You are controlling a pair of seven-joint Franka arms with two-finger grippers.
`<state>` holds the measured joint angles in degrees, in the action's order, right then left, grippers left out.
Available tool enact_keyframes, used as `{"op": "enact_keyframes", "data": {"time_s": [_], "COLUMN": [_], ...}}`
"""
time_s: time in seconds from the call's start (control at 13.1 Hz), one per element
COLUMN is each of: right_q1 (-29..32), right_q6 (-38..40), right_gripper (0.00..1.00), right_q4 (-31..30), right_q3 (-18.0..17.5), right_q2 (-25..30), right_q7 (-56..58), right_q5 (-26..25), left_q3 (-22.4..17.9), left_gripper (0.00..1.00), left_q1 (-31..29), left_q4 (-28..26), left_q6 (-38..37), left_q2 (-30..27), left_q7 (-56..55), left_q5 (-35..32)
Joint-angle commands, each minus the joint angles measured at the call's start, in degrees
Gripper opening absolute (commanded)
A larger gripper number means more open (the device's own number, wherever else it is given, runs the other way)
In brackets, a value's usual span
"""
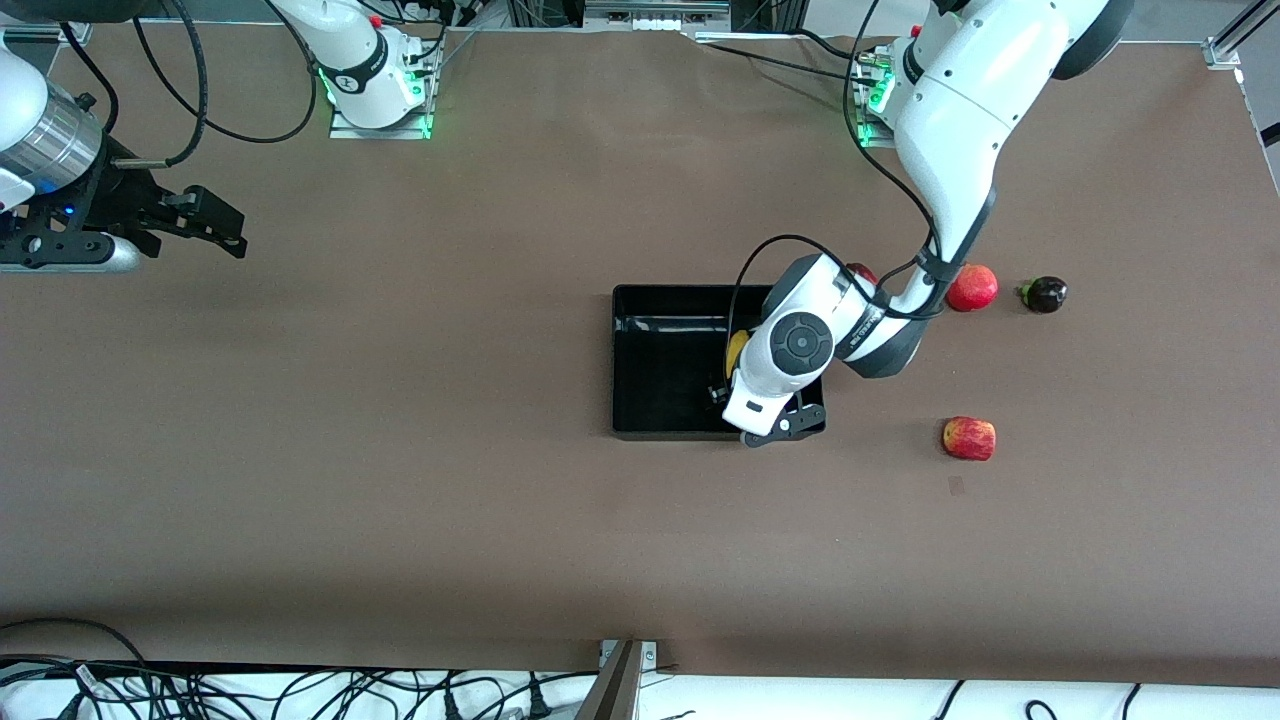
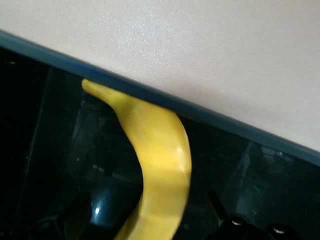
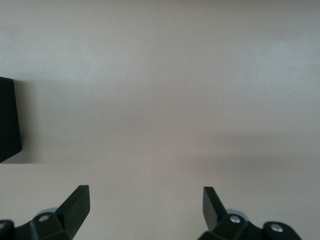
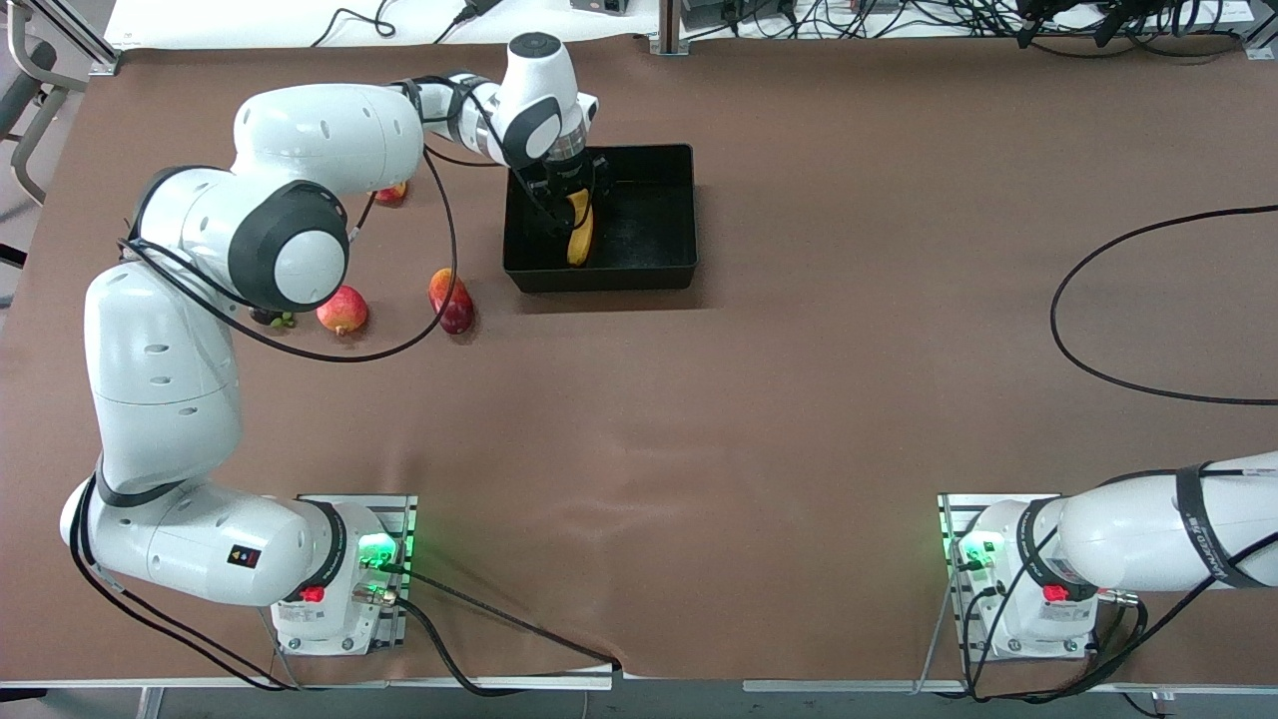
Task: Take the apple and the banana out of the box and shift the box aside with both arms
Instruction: 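Move the left gripper back into the tray and grasp the banana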
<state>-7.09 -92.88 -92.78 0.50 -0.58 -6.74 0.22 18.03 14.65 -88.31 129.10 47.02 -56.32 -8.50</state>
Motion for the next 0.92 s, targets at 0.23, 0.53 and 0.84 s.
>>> {"op": "enact_keyframes", "data": {"time_s": [0.23, 0.53, 0.84], "right_q1": [0.06, -0.03, -0.03], "right_q6": [0.77, 0.07, -0.02], "right_gripper": [1.0, 1.0, 1.0], "right_q4": [0.67, 0.76, 0.76], "right_q3": [0.03, -0.06, -0.14], "right_q2": [-0.21, -0.21, -0.21], "right_q7": [0.68, 0.68, 0.68], "right_q5": [0.83, 0.83, 0.83], "left_q3": [0.08, 0.95, 2.71], "left_gripper": [0.42, 0.0, 0.0], "left_q1": [0.47, 0.21, -1.19], "left_q4": [-1.77, -1.78, -0.55], "left_q6": [3.96, 1.69, -10.42], "left_q2": [2.2, 0.8, -5.16], "left_q7": [-6.69, -6.52, -5.82], "left_q5": [-6.79, -6.79, -5.83]}}
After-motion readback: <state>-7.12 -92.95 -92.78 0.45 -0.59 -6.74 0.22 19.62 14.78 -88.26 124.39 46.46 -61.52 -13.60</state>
